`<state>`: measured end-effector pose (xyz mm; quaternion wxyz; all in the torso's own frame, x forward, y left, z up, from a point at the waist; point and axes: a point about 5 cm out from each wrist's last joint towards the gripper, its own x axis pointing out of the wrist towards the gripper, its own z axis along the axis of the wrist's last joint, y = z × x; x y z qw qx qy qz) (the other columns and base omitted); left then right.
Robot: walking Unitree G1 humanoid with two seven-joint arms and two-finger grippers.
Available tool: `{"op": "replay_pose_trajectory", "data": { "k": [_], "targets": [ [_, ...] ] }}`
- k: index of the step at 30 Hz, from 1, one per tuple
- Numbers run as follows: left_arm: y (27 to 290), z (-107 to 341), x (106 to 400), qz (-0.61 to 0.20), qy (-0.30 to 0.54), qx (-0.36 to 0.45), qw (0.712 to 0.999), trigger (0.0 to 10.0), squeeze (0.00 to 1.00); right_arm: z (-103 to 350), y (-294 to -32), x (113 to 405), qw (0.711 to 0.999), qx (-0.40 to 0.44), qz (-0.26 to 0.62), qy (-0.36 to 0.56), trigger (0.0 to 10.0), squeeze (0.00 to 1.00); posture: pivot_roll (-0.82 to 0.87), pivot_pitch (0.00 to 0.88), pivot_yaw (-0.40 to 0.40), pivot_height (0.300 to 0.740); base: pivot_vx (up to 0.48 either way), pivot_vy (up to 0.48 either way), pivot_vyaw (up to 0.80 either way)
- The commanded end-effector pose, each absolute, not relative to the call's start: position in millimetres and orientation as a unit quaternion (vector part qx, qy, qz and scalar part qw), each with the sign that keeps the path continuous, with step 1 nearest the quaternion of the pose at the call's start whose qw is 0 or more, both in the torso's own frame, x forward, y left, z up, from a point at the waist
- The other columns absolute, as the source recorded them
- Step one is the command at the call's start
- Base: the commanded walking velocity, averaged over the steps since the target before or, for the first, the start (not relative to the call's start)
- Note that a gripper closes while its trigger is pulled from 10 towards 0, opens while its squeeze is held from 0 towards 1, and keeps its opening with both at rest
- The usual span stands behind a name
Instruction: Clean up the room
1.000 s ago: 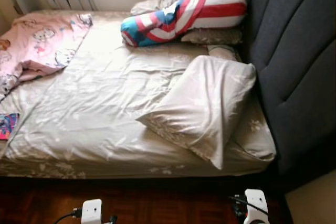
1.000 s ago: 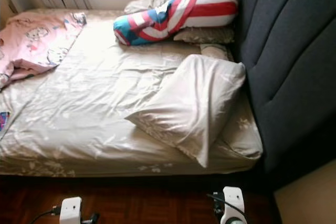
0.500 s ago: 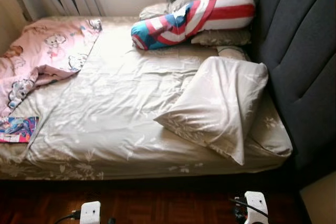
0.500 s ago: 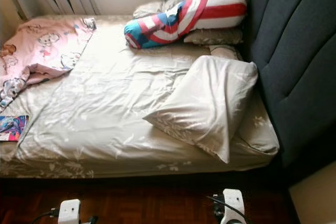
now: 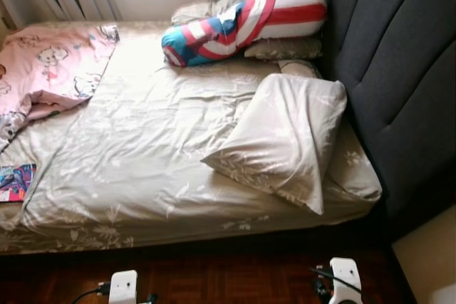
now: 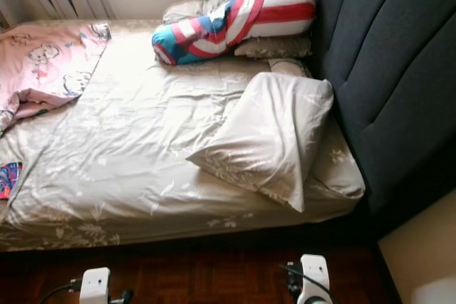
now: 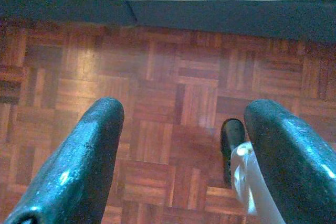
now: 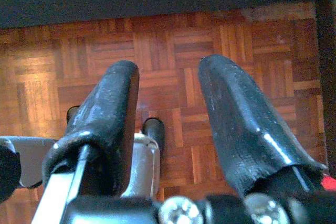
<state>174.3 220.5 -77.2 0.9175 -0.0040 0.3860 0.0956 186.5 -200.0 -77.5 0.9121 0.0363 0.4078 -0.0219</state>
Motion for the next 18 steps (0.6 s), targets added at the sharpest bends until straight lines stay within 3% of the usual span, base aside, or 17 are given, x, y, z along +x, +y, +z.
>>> {"op": "replay_pose_trajectory", "data": {
  "k": [1, 18],
  "targets": [
    [220.4, -81.7, 165.8, 0.095, 0.404, -0.001, 0.910, 10.0, 0.00, -79.4, -201.7, 182.2, 0.909, 0.038, -0.026, 0.413, 10.0, 0.00, -0.04, 0.077, 0.012, 0.740, 0.000, 0.000, 0.00],
    [221.1, -81.1, 165.8, 0.095, 0.398, -0.001, 0.912, 10.0, 0.00, -79.3, -201.0, 182.5, 0.910, 0.041, -0.026, 0.411, 10.0, 0.00, -0.04, 0.081, 0.012, 0.740, 0.028, 0.000, 0.00]
  ]
}}
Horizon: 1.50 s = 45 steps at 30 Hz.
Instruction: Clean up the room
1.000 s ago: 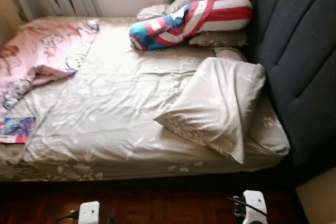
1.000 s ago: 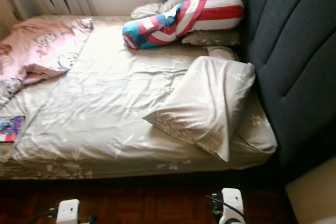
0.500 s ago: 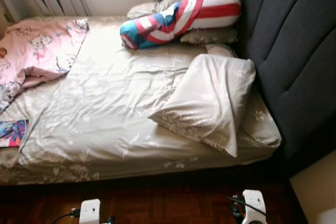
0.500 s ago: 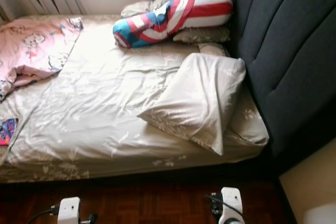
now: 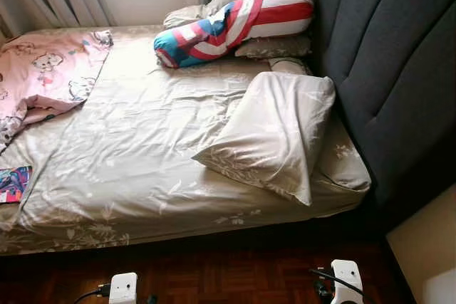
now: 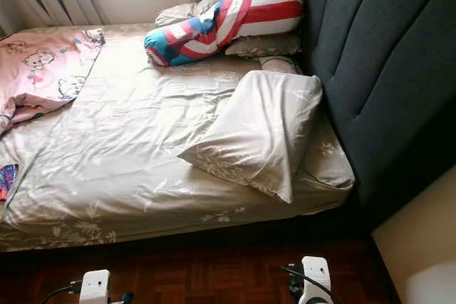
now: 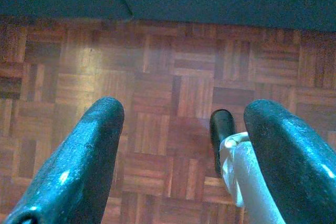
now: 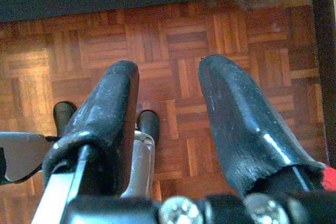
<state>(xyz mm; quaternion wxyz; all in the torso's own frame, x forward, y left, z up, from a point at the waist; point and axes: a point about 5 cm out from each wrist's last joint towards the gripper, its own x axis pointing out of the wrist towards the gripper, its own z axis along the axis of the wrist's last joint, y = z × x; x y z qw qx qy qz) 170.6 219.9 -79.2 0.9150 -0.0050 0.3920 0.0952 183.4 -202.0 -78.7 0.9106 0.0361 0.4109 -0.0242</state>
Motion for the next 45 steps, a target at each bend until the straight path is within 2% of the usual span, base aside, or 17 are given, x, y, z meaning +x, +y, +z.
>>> {"op": "replay_pose_trajectory", "data": {
  "k": [1, 5, 9, 45],
  "targets": [
    [220.9, -81.0, 165.9, 0.095, 0.398, -0.001, 0.913, 10.0, 0.00, -79.2, -201.0, 182.5, 0.910, 0.040, -0.026, 0.411, 10.0, 0.00, -0.04, 0.081, 0.012, 0.740, 0.240, 0.000, 0.00],
    [220.6, -80.8, 166.4, 0.096, 0.396, -0.001, 0.913, 10.0, 0.00, -79.1, -201.1, 182.8, 0.910, 0.035, -0.022, 0.412, 10.0, 0.00, -0.04, 0.082, 0.012, 0.740, 0.243, 0.000, 0.00],
    [219.7, -80.2, 167.7, 0.096, 0.393, -0.001, 0.915, 10.0, 0.00, -78.5, -201.1, 183.7, 0.911, 0.027, -0.016, 0.411, 10.0, 0.00, -0.04, 0.082, 0.012, 0.740, 0.251, 0.000, 0.72],
    [216.7, -77.1, 173.1, 0.091, 0.375, -0.003, 0.922, 10.0, 0.00, -78.4, -201.1, 183.6, 0.913, 0.039, -0.026, 0.406, 10.0, 0.00, -0.05, 0.086, 0.012, 0.740, 0.261, 0.000, 0.00]
  ]
}}
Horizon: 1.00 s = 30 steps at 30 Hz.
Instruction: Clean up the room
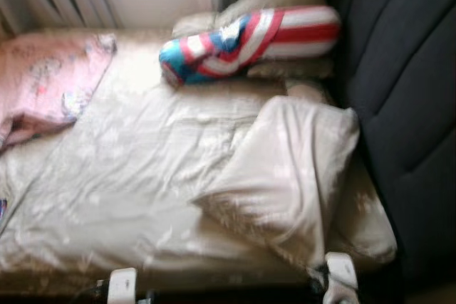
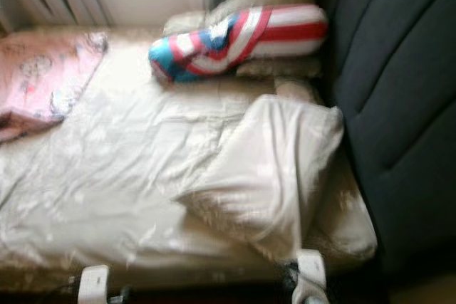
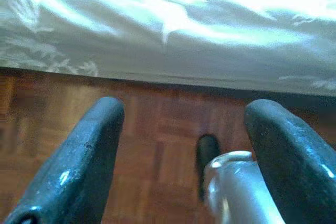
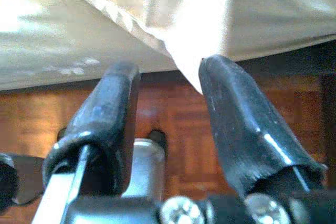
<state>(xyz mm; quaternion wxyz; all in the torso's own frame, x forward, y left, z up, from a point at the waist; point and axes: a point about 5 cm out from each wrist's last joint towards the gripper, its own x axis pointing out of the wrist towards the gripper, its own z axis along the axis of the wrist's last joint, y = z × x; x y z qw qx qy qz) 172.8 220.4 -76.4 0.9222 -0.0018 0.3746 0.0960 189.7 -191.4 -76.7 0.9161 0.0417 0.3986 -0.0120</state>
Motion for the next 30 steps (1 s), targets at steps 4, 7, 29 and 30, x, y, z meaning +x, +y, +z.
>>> {"op": "replay_pose_trajectory", "data": {
  "k": [4, 7, 29, 30],
  "targets": [
    [215.9, -77.0, 173.4, 0.090, 0.374, -0.005, 0.923, 10.0, 0.00, -77.9, -201.4, 183.9, 0.914, 0.040, -0.027, 0.402, 10.0, 0.00, -0.05, 0.087, 0.011, 0.740, 0.000, 0.000, 0.00],
    [215.9, -75.5, 175.4, 0.088, 0.366, -0.006, 0.926, 10.0, 0.00, -76.5, -202.3, 185.0, 0.920, 0.040, -0.032, 0.390, 10.0, 0.00, -0.05, 0.089, 0.009, 0.740, 0.000, 0.000, 0.00],
    [210.3, -11.2, 228.6, 0.029, 0.113, 0.013, 0.993, 10.0, 0.00, -64.8, -203.5, 187.8, 0.954, 0.078, -0.031, 0.287, 10.0, 0.00, -0.10, 0.100, 0.004, 0.740, 0.000, 0.000, 0.00],
    [210.4, -10.1, 225.5, 0.028, 0.107, 0.014, 0.994, 10.0, 0.00, -64.8, -203.9, 187.2, 0.955, 0.079, -0.034, 0.284, 10.0, 0.00, -0.10, 0.101, 0.002, 0.740, 0.000, 0.000, 0.00]
  ]
}}
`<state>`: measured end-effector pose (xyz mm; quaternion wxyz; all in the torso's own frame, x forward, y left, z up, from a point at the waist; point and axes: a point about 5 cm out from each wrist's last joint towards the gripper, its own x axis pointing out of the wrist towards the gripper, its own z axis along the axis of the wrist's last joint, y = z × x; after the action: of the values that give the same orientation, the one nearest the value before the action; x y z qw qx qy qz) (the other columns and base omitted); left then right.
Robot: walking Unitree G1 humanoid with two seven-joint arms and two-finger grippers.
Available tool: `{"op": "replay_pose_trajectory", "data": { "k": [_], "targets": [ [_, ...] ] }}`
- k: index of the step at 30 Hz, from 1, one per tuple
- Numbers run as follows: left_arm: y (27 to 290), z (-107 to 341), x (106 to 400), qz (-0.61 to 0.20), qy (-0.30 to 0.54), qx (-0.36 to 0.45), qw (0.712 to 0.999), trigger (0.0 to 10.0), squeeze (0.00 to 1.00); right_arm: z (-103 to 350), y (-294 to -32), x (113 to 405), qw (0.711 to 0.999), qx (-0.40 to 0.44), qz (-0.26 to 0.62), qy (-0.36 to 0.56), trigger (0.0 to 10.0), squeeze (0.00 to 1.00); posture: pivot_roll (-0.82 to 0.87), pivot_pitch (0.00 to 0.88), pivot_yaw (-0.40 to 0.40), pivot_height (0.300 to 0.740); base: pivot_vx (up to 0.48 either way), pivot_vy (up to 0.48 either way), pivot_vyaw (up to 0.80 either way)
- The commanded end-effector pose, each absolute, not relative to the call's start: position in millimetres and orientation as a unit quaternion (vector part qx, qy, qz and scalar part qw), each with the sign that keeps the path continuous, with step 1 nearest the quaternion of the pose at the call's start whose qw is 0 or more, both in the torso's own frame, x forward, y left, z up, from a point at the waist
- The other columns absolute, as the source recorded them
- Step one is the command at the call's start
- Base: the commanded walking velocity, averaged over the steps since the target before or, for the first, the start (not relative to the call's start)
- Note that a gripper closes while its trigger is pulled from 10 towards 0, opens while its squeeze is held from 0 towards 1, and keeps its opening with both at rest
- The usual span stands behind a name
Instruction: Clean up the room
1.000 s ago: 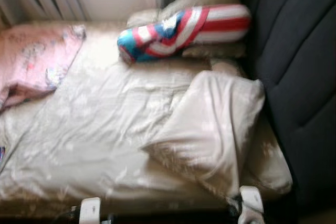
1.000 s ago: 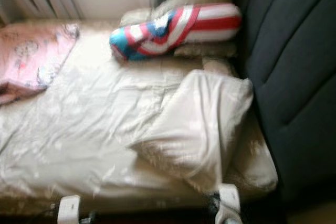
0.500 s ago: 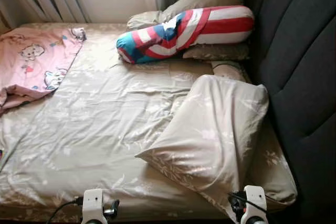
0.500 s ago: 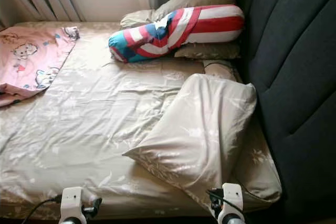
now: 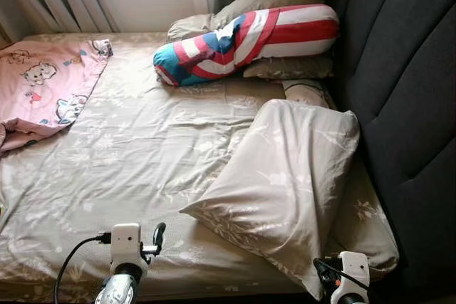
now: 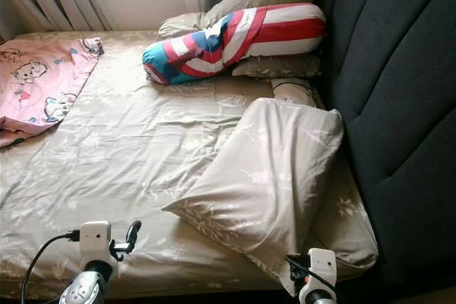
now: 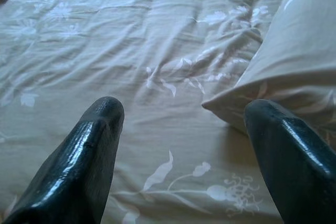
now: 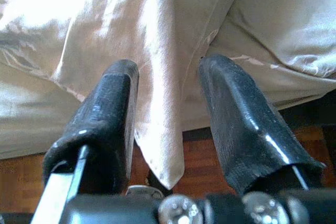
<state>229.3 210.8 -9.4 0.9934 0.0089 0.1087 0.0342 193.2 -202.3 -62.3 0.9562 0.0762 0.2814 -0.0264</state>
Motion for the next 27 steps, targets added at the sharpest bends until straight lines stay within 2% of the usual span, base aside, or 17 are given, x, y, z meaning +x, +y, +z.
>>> {"op": "replay_pose_trajectory", "data": {
  "k": [1, 7, 9, 10, 11, 23, 27],
  "targets": [
    [210.5, -8.7, 222.4, 0.027, 0.101, 0.014, 0.994, 10.0, 0.00, -64.5, -204.2, 186.6, 0.956, 0.082, -0.038, 0.280, 10.0, 0.00, -0.11, 0.102, 0.002, 0.740, 0.000, 0.000, 0.00],
    [207.7, -3.2, 214.4, 0.022, 0.087, 0.013, 0.996, 10.0, 0.00, -61.9, -205.8, 186.1, 0.961, 0.082, -0.041, 0.259, 10.0, 0.00, -0.11, 0.097, 0.003, 0.740, 0.000, 0.000, 0.00],
    [207.4, -1.3, 214.4, 0.022, 0.084, 0.014, 0.996, 10.0, 0.00, -28.6, -194.4, 230.1, 0.987, 0.063, -0.013, 0.150, 10.0, 0.00, -0.11, 0.094, 0.003, 0.740, 0.000, 0.000, 0.00],
    [207.0, 3.8, 217.0, 0.022, 0.074, 0.013, 0.997, 10.0, 0.00, 7.2, -183.4, 262.5, 0.997, 0.044, 0.003, 0.055, 10.0, 0.00, -0.12, 0.097, 0.004, 0.740, 0.000, 0.000, 0.00],
    [207.0, 5.9, 217.7, 0.022, 0.070, 0.013, 0.997, 10.0, 0.00, 14.0, -181.6, 267.0, 0.998, 0.041, 0.004, 0.039, 10.0, 0.00, -0.12, 0.098, 0.004, 0.740, 0.000, 0.000, 0.00],
    [201.6, 17.7, 214.6, 0.017, 0.059, 0.007, 0.998, 10.0, 0.00, 26.7, -172.5, 266.6, 0.998, 0.063, -0.012, 0.003, 10.0, 0.00, -0.13, 0.088, 0.017, 0.740, 0.000, 0.000, 0.00],
    [201.9, 18.7, 214.7, 0.021, 0.062, 0.007, 0.998, 10.0, 0.00, 26.1, -175.2, 262.7, 0.999, 0.038, -0.022, 0.006, 10.0, 0.00, -0.12, 0.084, 0.020, 0.740, 0.000, 0.000, 0.00]
  ]
}}
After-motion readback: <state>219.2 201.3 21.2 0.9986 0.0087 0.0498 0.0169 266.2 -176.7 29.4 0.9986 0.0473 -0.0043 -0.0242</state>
